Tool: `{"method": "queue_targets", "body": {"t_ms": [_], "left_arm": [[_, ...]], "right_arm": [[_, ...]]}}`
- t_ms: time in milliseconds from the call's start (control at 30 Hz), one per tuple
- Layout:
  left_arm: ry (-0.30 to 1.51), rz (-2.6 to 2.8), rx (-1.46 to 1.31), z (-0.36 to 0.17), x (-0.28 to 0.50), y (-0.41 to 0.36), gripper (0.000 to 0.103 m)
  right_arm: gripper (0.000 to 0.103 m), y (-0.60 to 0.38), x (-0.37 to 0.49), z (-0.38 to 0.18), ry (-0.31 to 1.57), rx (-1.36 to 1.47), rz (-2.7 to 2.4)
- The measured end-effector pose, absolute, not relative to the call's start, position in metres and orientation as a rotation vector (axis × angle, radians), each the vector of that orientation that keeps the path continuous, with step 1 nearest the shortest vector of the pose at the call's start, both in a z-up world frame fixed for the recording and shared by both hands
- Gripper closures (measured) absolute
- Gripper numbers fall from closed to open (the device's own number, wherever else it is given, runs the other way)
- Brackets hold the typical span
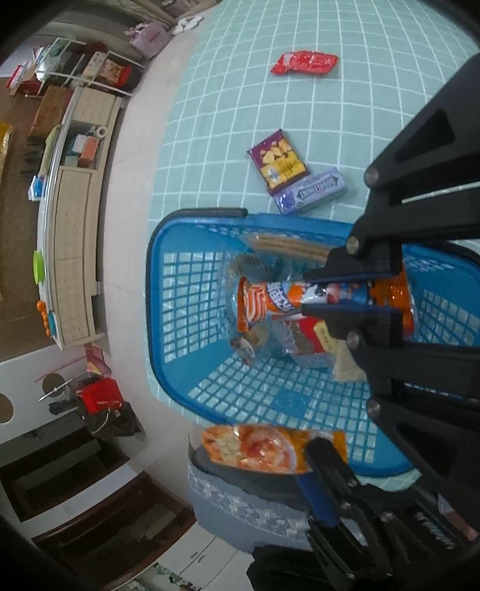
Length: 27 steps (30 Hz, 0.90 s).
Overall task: Organize snacks
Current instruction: 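Lower the candy stick packet into the basket and open the right gripper, then lower the orange pouch into the basket and open the left gripper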
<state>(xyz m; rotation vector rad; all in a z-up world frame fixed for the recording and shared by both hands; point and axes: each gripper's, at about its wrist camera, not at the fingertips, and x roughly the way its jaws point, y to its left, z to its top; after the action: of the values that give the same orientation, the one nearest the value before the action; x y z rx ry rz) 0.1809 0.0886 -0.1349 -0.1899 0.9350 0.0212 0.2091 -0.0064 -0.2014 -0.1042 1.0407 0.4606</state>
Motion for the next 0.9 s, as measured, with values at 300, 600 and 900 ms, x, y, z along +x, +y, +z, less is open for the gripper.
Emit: {"method": "queue_targets", "body": {"t_ms": [300, 600, 900], "left_arm": [[0.948, 0.038, -0.193, -0.131, 0.173, 0.089, 0.08], [0.939, 0.018, -0.189, -0.12, 0.173, 0.079, 0.08], [0.946, -0.027, -0.149, -0.12, 0.188, 0.053, 0.08]], "right_arm": [[0.018, -0.01, 0.189, -0.178, 0.942, -0.133, 0.464], [0.008, -0.045, 0.186, -0.168, 0.923, -0.118, 0.427], [0.005, -0.073, 0.193, -0.171, 0.936, -0.073, 0.402]]}}
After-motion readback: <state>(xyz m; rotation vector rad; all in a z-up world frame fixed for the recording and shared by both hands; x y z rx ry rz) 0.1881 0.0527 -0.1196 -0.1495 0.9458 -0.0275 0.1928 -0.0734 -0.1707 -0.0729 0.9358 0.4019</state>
